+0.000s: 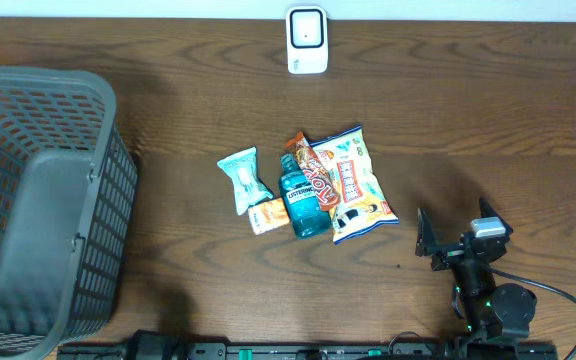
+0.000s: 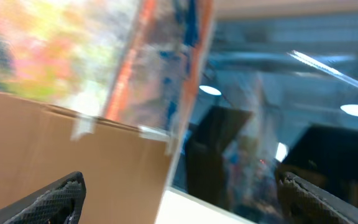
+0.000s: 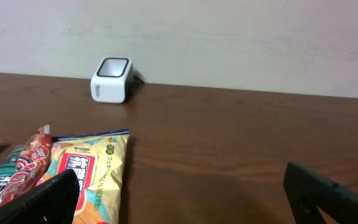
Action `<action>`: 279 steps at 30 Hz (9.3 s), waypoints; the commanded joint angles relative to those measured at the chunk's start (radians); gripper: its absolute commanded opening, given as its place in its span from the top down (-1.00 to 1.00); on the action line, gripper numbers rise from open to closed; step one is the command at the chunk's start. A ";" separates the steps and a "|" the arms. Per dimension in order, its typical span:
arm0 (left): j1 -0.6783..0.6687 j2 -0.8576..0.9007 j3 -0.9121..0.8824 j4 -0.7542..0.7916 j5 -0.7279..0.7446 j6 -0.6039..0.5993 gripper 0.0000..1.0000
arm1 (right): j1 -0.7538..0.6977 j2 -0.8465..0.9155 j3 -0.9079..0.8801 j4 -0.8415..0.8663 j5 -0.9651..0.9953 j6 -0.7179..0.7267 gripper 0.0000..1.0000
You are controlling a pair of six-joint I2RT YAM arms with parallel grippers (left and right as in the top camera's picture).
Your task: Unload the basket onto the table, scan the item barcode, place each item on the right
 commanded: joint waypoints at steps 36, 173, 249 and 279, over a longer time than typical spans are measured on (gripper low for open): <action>0.128 -0.289 -0.597 0.175 0.394 -0.609 -0.96 | 0.004 -0.005 -0.003 0.013 -0.285 0.890 -0.99; 0.128 -0.105 -1.004 0.090 0.705 -0.264 -0.96 | 0.284 1.963 1.662 -1.613 -1.063 -0.012 0.98; 0.128 -0.105 -1.004 0.090 0.705 -0.264 -0.96 | 0.469 2.645 2.461 -0.142 0.495 0.822 0.98; 0.128 -0.105 -1.004 0.090 0.705 -0.264 -0.96 | -0.307 2.436 2.229 -0.949 0.736 -0.458 0.98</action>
